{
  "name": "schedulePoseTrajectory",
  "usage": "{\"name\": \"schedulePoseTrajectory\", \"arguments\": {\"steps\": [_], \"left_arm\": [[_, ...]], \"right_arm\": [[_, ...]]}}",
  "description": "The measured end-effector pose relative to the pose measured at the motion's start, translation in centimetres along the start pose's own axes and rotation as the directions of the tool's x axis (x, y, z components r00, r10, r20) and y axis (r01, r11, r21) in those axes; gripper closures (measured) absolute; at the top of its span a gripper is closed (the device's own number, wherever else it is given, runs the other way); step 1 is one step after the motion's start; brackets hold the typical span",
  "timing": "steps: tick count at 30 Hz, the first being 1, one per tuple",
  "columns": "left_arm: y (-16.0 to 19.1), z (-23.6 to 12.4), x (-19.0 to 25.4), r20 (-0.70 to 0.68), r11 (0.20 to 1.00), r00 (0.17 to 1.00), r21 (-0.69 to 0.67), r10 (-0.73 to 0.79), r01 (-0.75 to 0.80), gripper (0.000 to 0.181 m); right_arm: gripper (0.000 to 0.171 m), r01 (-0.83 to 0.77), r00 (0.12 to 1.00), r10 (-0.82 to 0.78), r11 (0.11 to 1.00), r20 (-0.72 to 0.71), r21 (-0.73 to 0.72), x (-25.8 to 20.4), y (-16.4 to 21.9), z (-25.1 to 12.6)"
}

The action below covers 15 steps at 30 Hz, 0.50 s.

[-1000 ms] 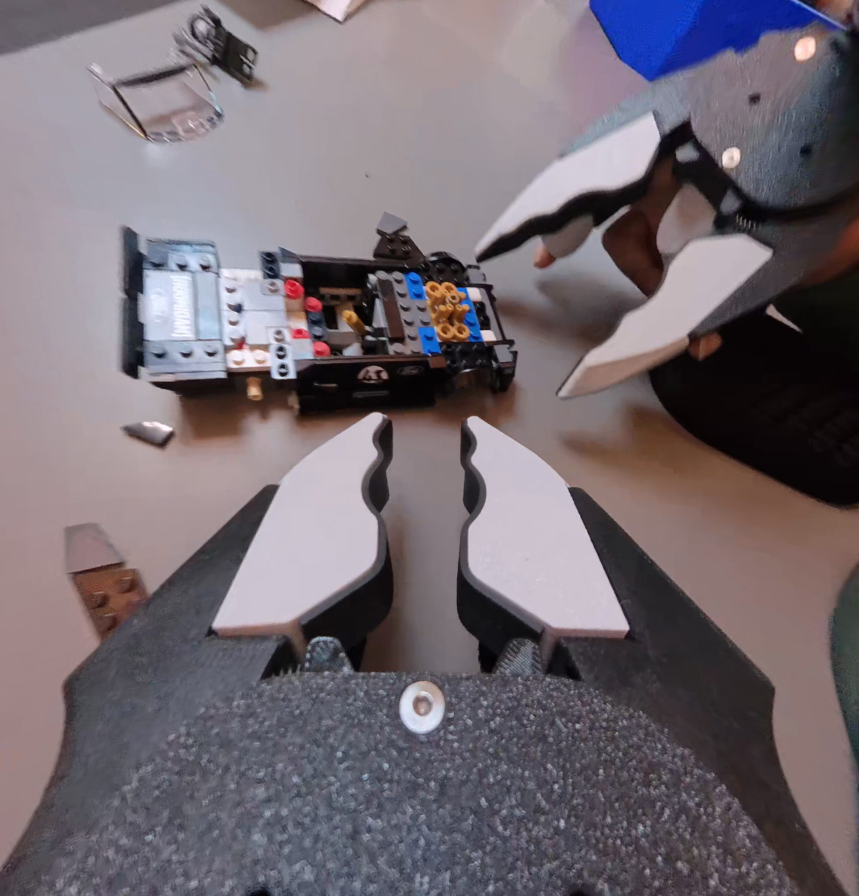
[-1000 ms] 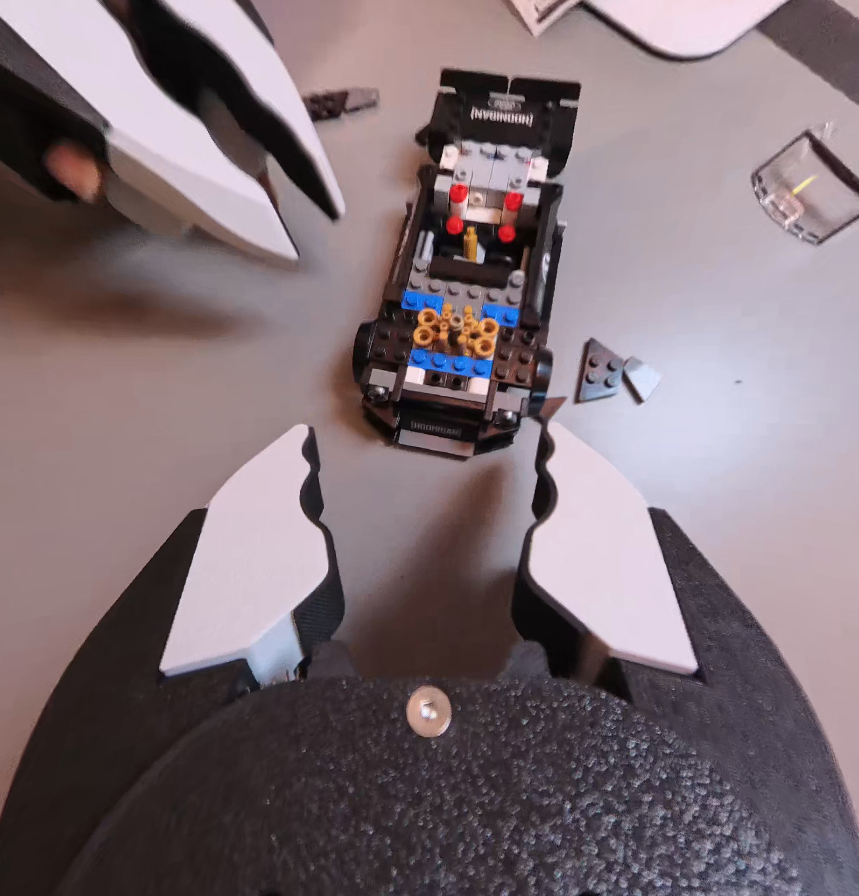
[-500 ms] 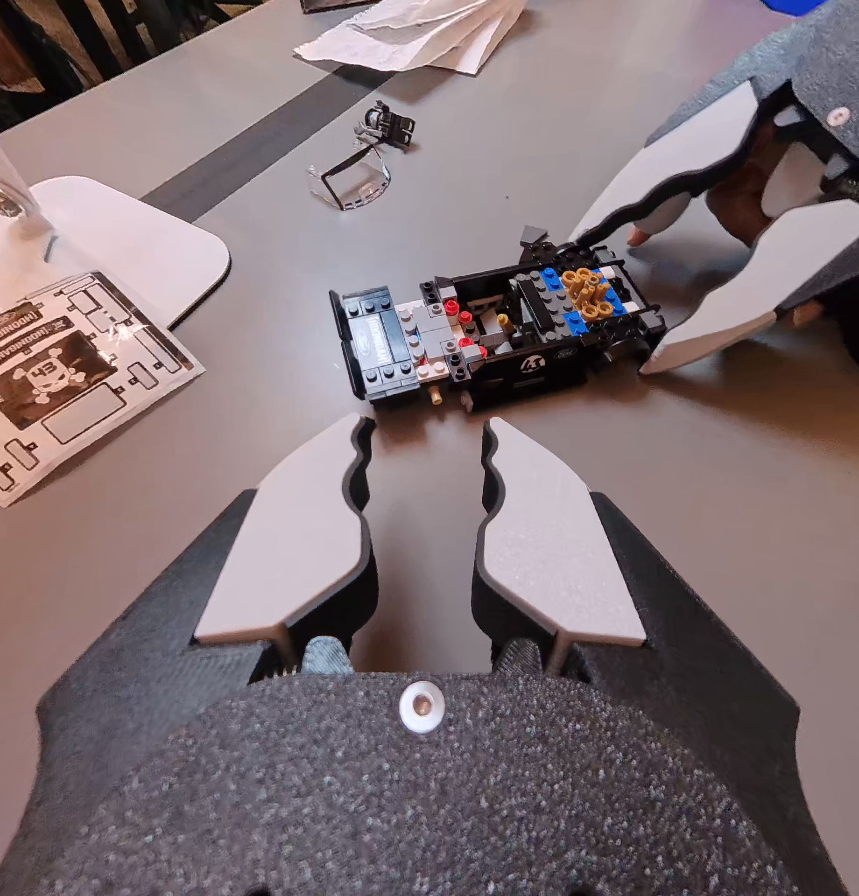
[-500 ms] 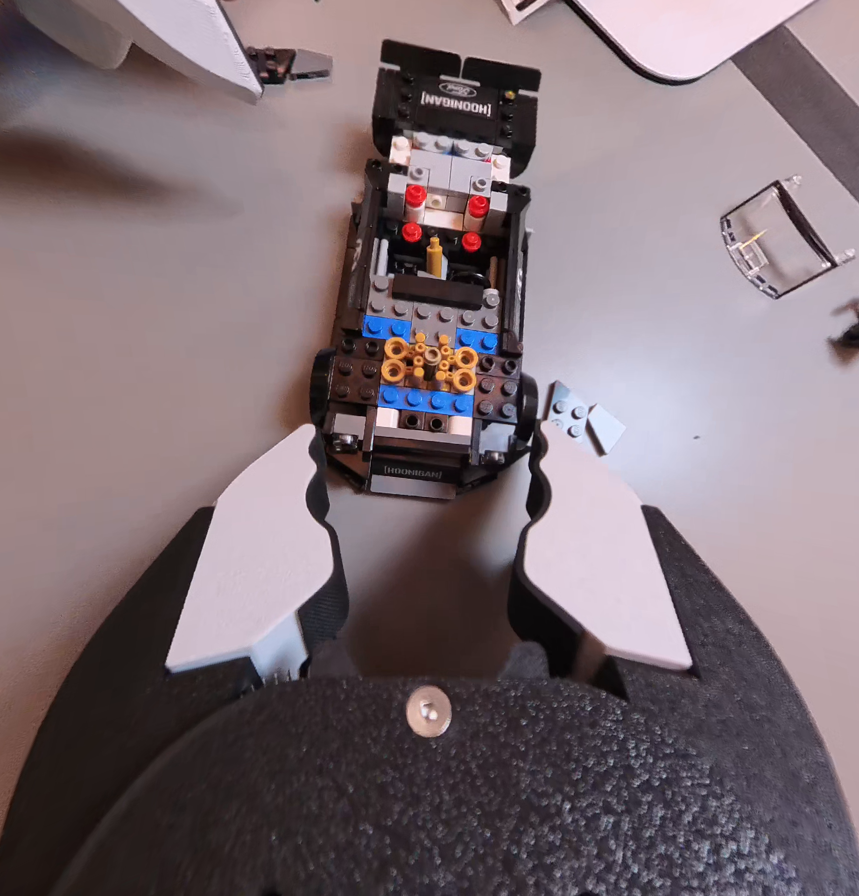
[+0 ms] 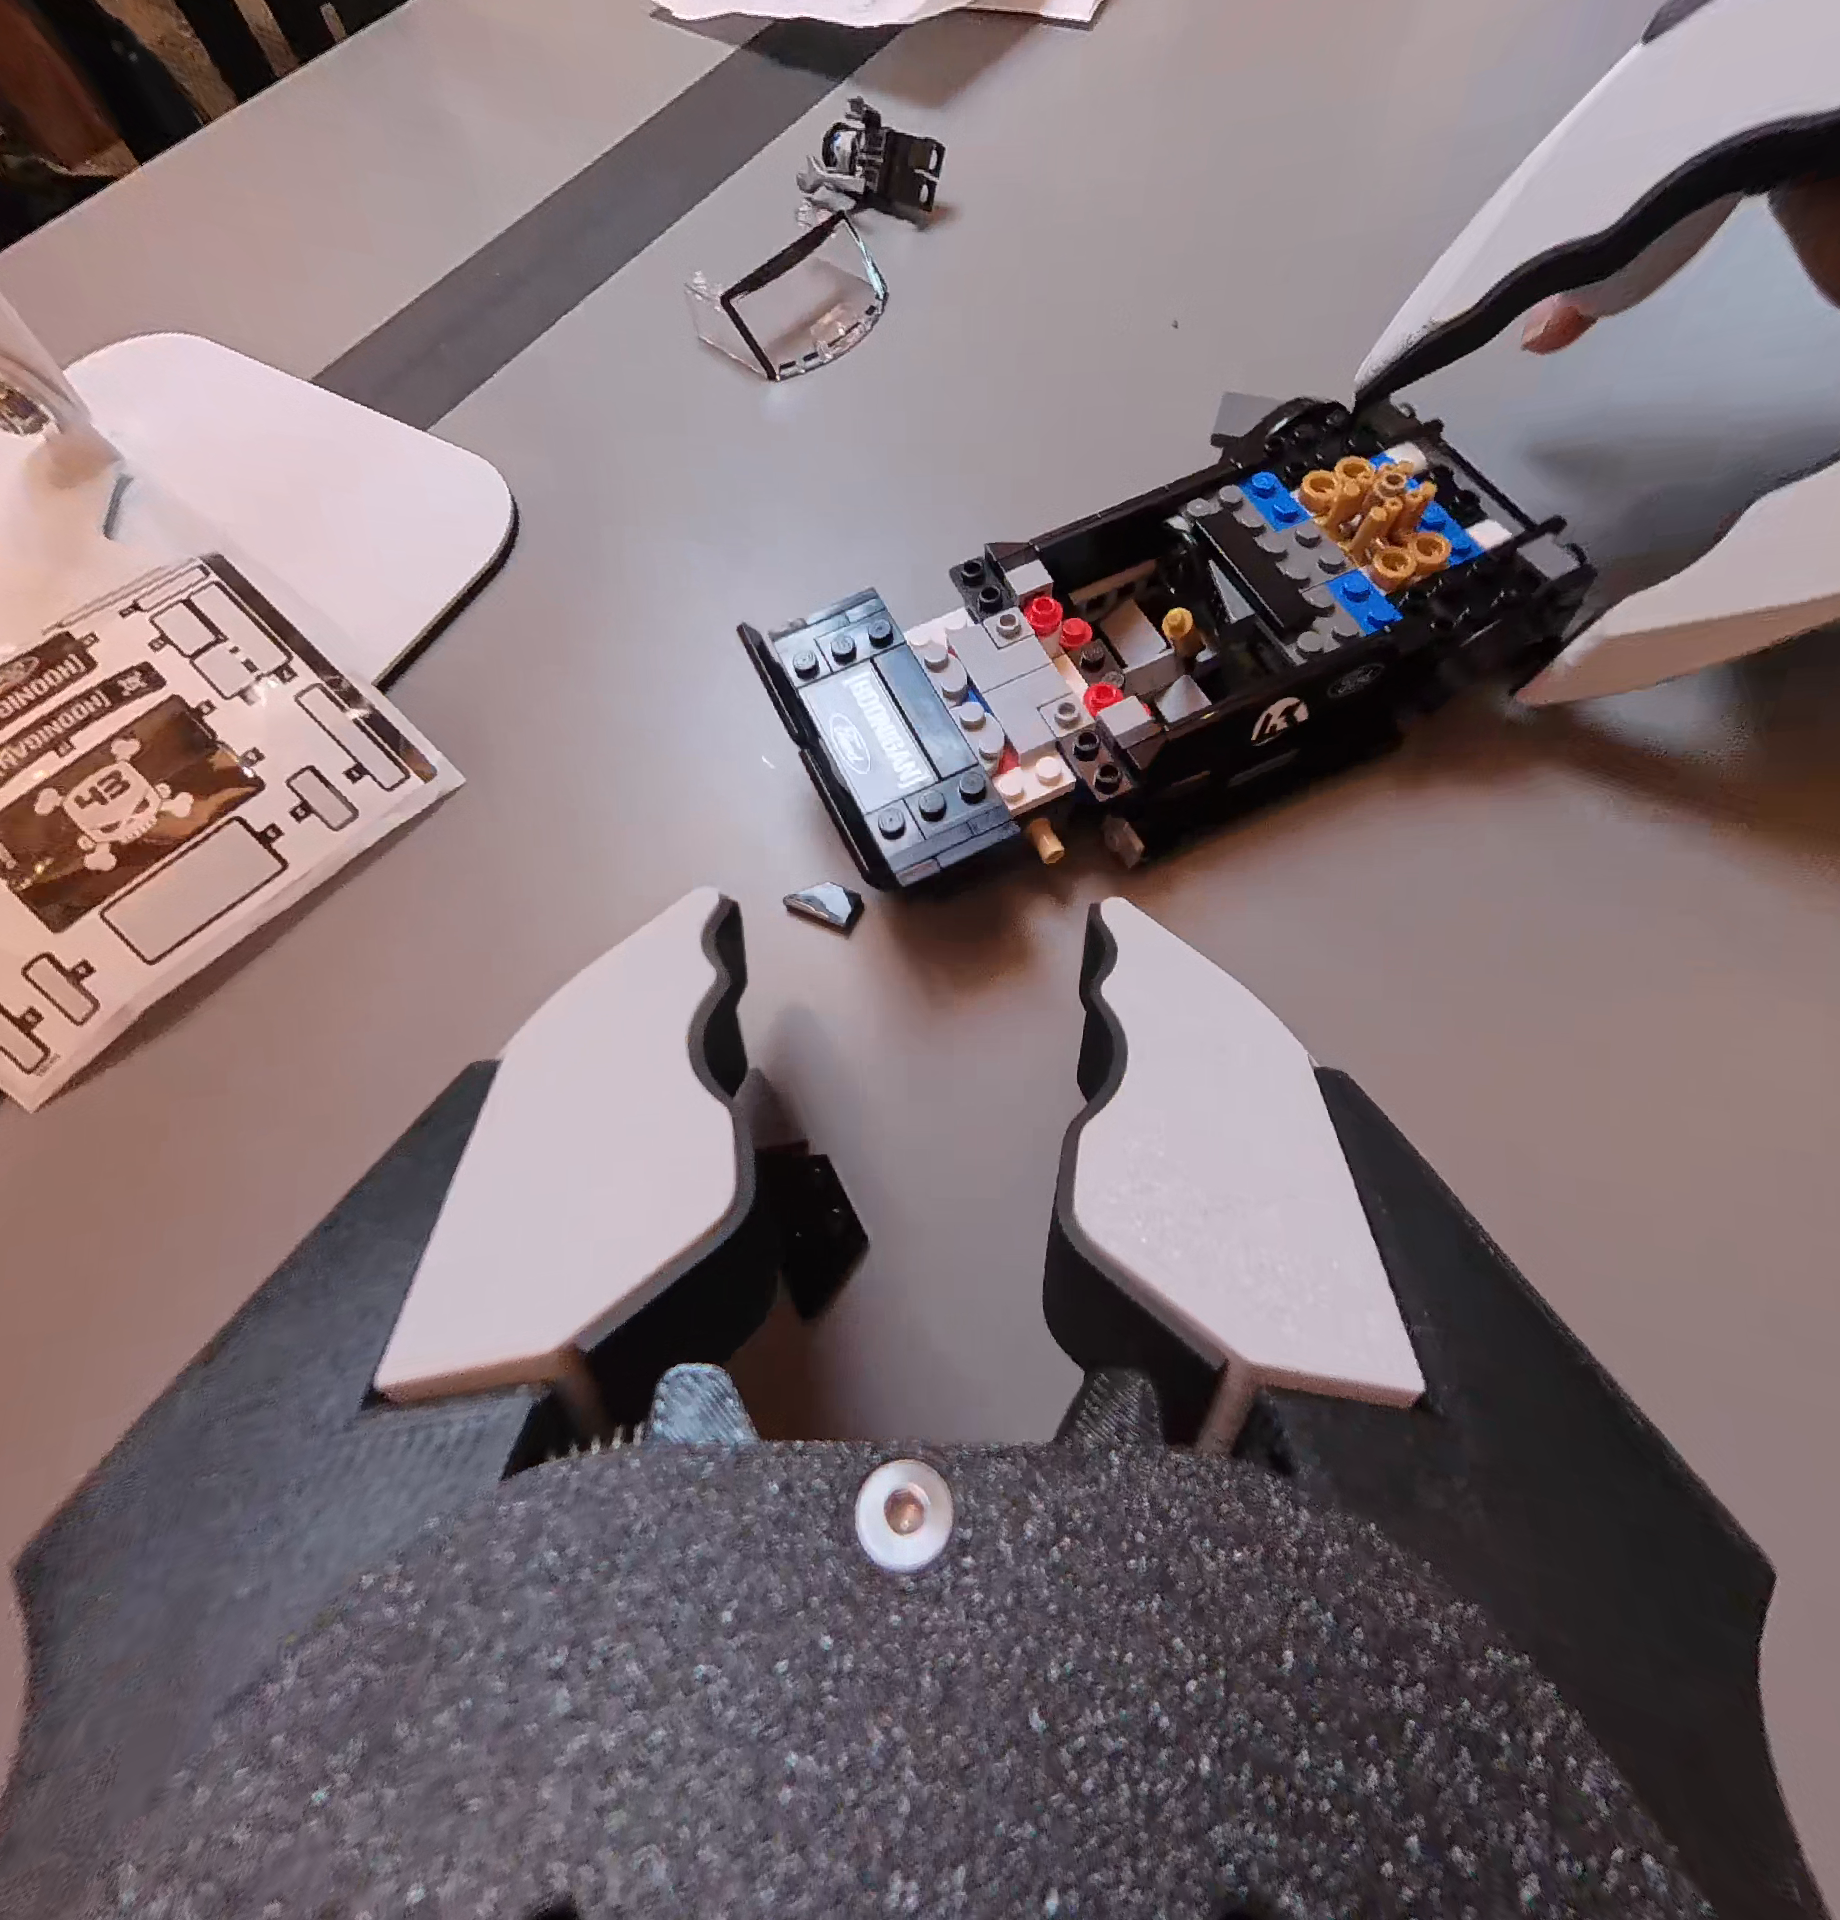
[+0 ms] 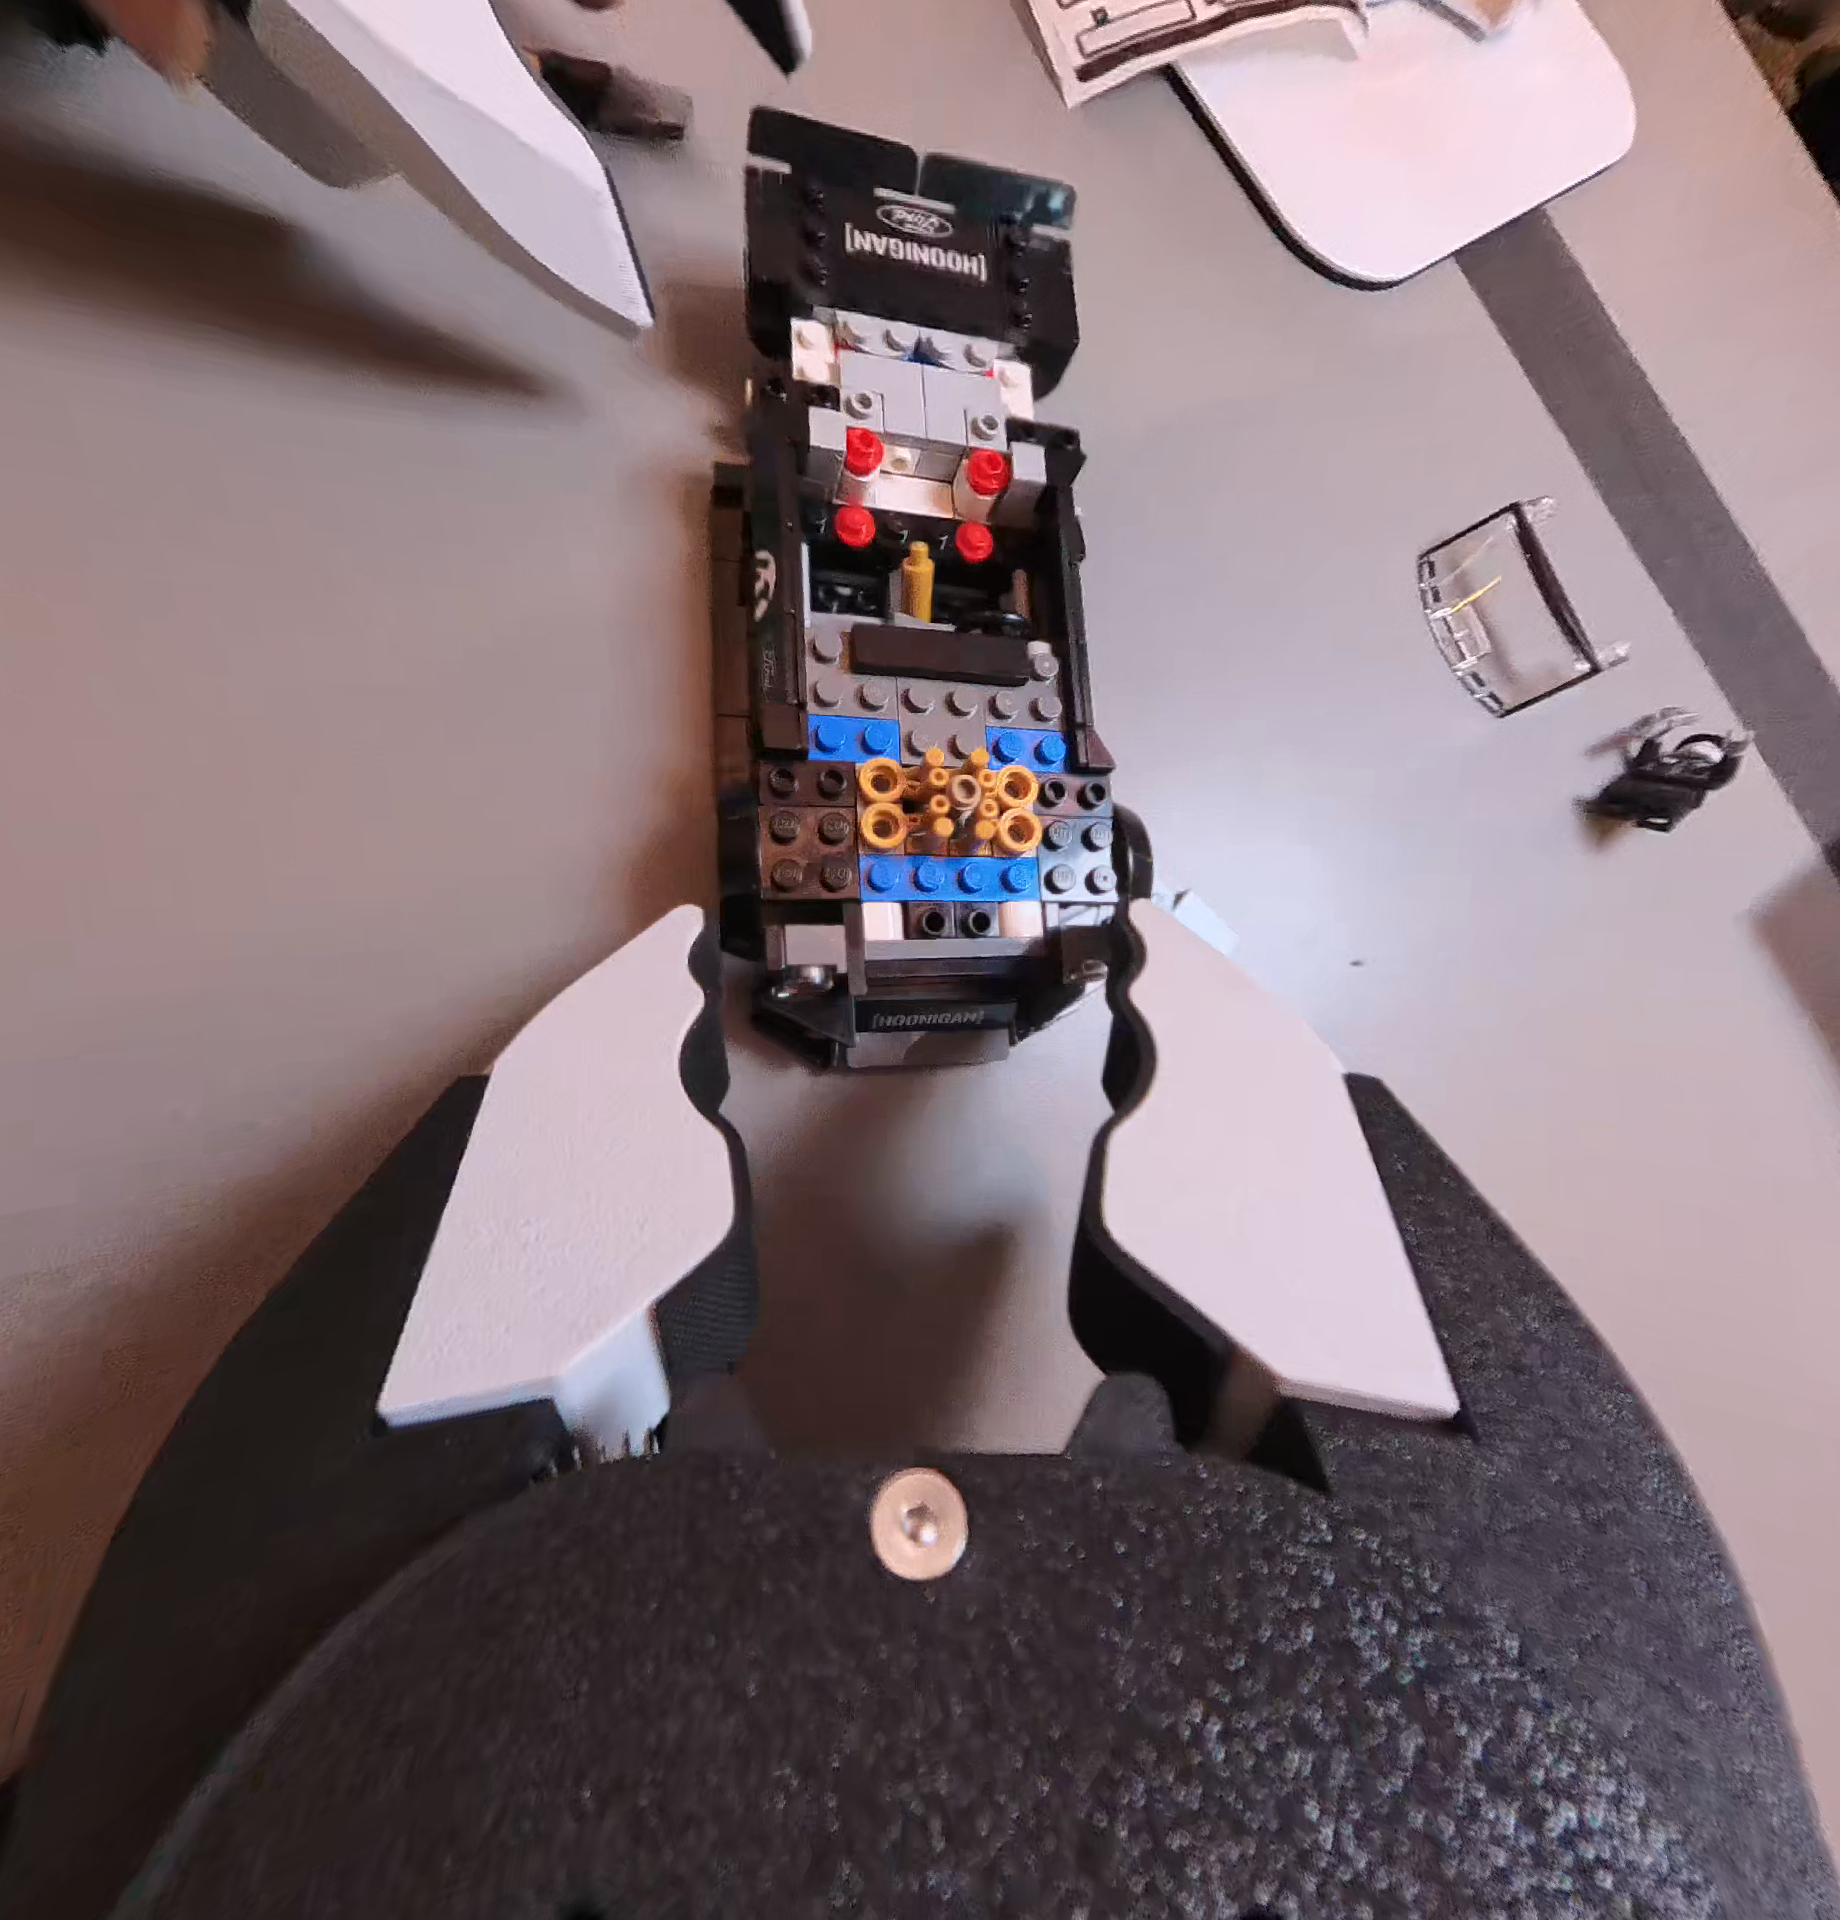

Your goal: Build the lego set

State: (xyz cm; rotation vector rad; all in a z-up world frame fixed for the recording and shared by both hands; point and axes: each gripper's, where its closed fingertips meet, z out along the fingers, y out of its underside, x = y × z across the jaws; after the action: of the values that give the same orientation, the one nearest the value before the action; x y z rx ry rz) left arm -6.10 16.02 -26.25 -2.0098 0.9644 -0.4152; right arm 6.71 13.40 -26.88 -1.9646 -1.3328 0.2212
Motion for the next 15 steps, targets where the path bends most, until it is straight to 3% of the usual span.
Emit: {"name": "schedulePoseTrajectory", "arguments": {"steps": [5, 7, 9, 15], "left_arm": [[0.1, 0.6, 0.3, -0.010, 0.996, 0.996, -0.028, 0.084, -0.084, 0.114], [0.1, 0.9, 0.5, -0.014, 0.991, 0.992, -0.039, 0.124, -0.124, 0.113], [0.0, 1.2, 0.7, -0.023, 0.989, 0.990, -0.042, 0.139, -0.140, 0.116], [0.3, 1.4, 1.5, -0.044, 0.989, 0.989, -0.042, 0.141, -0.143, 0.118]], "right_arm": [[0.117, -0.062, 0.995, 0.056, 0.995, 0.077, 0.078, 0.4, -0.8, -1.5], [0.149, -0.100, 0.987, 0.082, 0.987, 0.136, 0.129, 0.1, -1.8, -2.4], [0.170, -0.109, 0.986, 0.091, 0.986, 0.143, 0.125, 0.1, -2.2, -2.5], [0.171, -0.048, 0.987, 0.049, 0.999, 0.154, -0.007, -0.6, -1.6, -0.6]]}}
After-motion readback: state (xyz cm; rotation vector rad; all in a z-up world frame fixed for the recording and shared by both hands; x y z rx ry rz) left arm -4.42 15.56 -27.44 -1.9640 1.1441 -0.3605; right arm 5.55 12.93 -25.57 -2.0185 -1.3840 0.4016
